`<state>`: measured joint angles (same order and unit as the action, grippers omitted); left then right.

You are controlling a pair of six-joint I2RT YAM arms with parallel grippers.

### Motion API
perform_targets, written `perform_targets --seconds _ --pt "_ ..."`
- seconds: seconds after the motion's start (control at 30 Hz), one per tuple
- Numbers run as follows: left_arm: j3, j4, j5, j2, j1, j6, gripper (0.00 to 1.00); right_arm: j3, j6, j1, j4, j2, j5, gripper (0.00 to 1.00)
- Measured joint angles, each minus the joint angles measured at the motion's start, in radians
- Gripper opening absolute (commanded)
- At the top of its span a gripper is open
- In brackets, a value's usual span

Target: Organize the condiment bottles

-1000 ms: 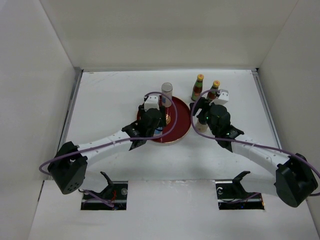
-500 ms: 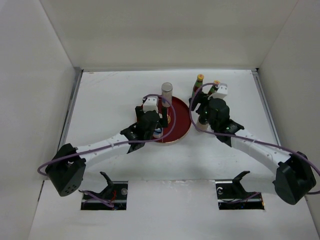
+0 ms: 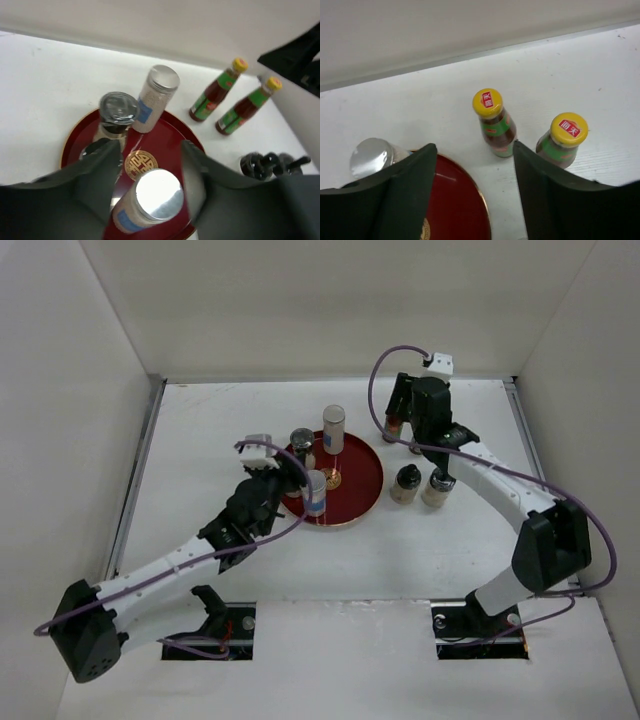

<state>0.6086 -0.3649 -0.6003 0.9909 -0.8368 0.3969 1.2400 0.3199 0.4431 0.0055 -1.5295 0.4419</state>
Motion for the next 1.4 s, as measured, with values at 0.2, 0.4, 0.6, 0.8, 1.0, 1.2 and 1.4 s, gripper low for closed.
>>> perform_targets --seconds 0.2,0.4,0.6,0.8,1.0,1.2,1.4 --pt "-0.165 -0.054 -0.057 -0.180 0.106 0.046 0.35 0.126 -0.034 -0.025 -0.081 -0.123 0.003 0.81" --pt "-0.217 -0.066 -0.068 -0.199 0.185 0.121 0.39 0.221 -0.053 -0.026 -0.137 -0.232 0.001 0.78" --pt "-0.231 -0.069 -0.016 -0.166 0.237 0.176 0.40 0.269 -0.077 -0.036 -0.156 -0.285 0.006 0.75" --pt "-0.236 -0.074 0.019 -0.136 0.268 0.213 0.42 0.297 -0.097 -0.053 -0.155 -0.328 0.011 0.62" --pt "-0.236 -0.083 0.033 -0.122 0.276 0.225 0.42 0.311 -0.108 -0.069 -0.154 -0.362 0.010 0.54" --pt "-0.236 -0.100 0.040 -0.094 0.278 0.232 0.42 0.315 -0.127 -0.069 -0.135 -0.365 0.009 0.54" --pt "-0.236 -0.104 0.057 -0.077 0.280 0.236 0.42 0.317 -0.138 -0.070 -0.108 -0.366 0.002 0.42"
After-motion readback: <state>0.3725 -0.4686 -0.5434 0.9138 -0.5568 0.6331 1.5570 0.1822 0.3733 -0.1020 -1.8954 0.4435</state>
